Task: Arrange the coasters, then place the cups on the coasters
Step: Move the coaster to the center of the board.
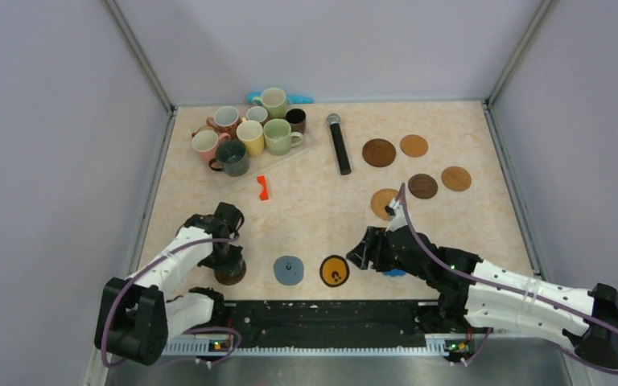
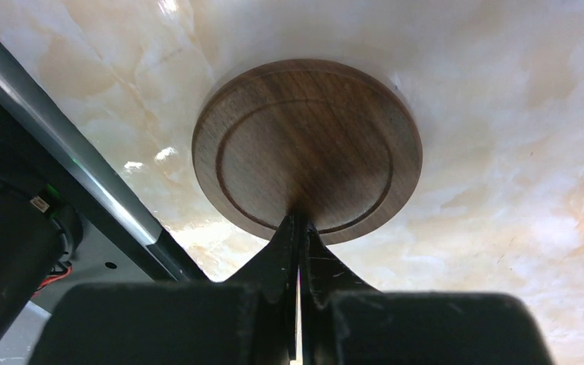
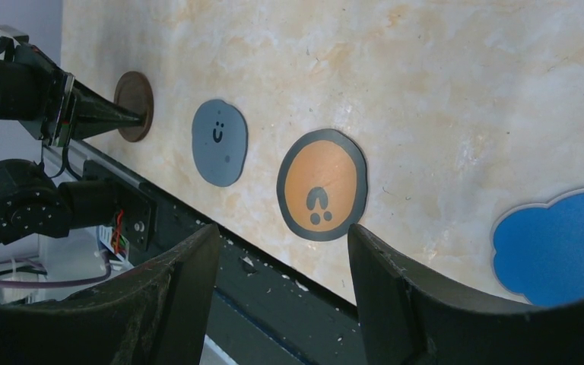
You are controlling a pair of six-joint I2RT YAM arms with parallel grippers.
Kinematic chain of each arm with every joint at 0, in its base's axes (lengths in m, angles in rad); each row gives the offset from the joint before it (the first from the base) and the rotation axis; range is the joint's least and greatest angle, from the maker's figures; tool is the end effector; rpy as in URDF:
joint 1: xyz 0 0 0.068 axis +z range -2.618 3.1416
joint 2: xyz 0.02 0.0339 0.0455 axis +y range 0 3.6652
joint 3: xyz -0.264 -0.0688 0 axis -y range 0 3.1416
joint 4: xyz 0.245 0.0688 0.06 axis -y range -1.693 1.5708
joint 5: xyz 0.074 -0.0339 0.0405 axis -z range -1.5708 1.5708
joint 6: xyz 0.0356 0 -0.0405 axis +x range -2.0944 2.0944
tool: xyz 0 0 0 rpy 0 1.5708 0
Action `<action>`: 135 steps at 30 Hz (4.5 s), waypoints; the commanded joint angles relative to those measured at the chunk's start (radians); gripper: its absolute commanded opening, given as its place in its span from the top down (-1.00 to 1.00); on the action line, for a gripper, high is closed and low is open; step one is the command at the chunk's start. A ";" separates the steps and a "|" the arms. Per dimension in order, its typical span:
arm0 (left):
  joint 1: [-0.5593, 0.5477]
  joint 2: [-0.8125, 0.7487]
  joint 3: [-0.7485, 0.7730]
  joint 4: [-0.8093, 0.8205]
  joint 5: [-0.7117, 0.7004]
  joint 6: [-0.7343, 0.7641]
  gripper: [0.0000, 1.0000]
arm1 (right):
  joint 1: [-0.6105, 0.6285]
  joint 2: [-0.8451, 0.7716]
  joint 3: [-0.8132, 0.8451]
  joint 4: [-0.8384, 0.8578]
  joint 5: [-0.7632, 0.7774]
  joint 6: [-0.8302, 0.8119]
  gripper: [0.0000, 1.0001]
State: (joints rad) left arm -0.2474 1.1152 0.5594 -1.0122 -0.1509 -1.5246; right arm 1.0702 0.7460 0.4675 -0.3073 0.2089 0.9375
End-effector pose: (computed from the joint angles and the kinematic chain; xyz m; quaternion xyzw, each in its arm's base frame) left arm 0.1409 -0.0301 0.1631 -0.5945 0.8006 0.0466 0.0593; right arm 0.0875 0.1446 0.2228 -0.0089 0.8777 0.3473 0.3300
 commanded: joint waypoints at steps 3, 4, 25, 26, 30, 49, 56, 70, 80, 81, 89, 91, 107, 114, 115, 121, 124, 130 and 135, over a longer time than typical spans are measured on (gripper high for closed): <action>-0.110 0.046 -0.036 0.044 0.066 -0.092 1.00 | -0.006 0.021 0.047 0.016 0.012 -0.002 -0.25; -0.122 0.053 -0.031 0.046 0.068 -0.094 1.00 | -0.005 0.022 0.047 0.017 0.014 0.000 -0.25; -0.275 0.094 0.002 0.131 0.087 -0.135 1.00 | -0.007 0.037 0.043 0.021 0.020 0.028 -0.25; -0.279 0.093 0.007 0.131 0.087 -0.132 1.00 | -0.005 0.039 0.044 0.020 0.020 0.031 -0.25; -0.292 0.071 0.051 0.117 0.059 -0.107 1.00 | -0.006 0.046 0.047 0.023 0.021 0.033 -0.25; -0.301 -0.206 0.258 0.051 -0.348 0.301 0.94 | -0.031 0.158 0.163 -0.275 0.280 0.129 -0.30; -0.300 -0.333 0.380 0.148 -0.433 0.677 -0.28 | -0.200 0.176 0.161 -0.373 0.219 0.138 -0.44; -0.300 -0.597 0.331 0.411 -0.360 1.247 -0.97 | -0.400 0.175 0.038 -0.392 0.154 0.194 -0.88; -0.301 -0.615 0.232 0.441 -0.414 1.288 -0.97 | -0.409 0.228 0.014 -0.337 0.107 0.133 -0.58; -0.300 -0.618 0.230 0.445 -0.409 1.289 -0.97 | -0.409 0.235 0.017 -0.333 0.097 0.124 -0.56; -0.301 -0.634 0.223 0.445 -0.417 1.292 -0.96 | -0.409 0.268 0.015 -0.309 0.016 0.055 -0.48; -0.301 -0.635 0.221 0.447 -0.419 1.294 -0.96 | -0.409 0.274 0.006 -0.290 -0.005 0.034 -0.48; -0.300 -0.634 0.220 0.441 -0.432 1.294 -0.95 | -0.409 0.338 0.087 -0.297 -0.007 -0.051 -0.47; -0.301 -0.634 0.220 0.440 -0.434 1.294 -0.95 | -0.410 0.442 0.142 -0.302 0.036 -0.095 -0.49; -0.301 -0.636 0.220 0.439 -0.435 1.294 -0.95 | -0.409 0.451 0.143 -0.300 0.039 -0.099 -0.48; -0.301 -0.637 0.218 0.442 -0.435 1.294 -0.95 | -0.409 0.473 0.128 -0.278 0.023 -0.120 -0.42; -0.300 -0.635 0.218 0.444 -0.434 1.296 -0.95 | -0.408 0.477 0.121 -0.268 -0.003 -0.137 -0.36; -0.300 -0.635 0.218 0.444 -0.436 1.295 -0.95 | -0.357 0.467 0.131 -0.251 -0.068 -0.159 -0.26; -0.301 -0.634 0.218 0.443 -0.436 1.296 -0.95 | -0.284 0.487 0.158 -0.269 -0.071 -0.110 -0.24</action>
State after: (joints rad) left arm -0.5461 0.4866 0.7807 -0.6201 -0.5705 -0.2398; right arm 0.7364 1.2079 0.5800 -0.5838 0.1749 0.7906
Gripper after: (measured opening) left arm 0.975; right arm 0.625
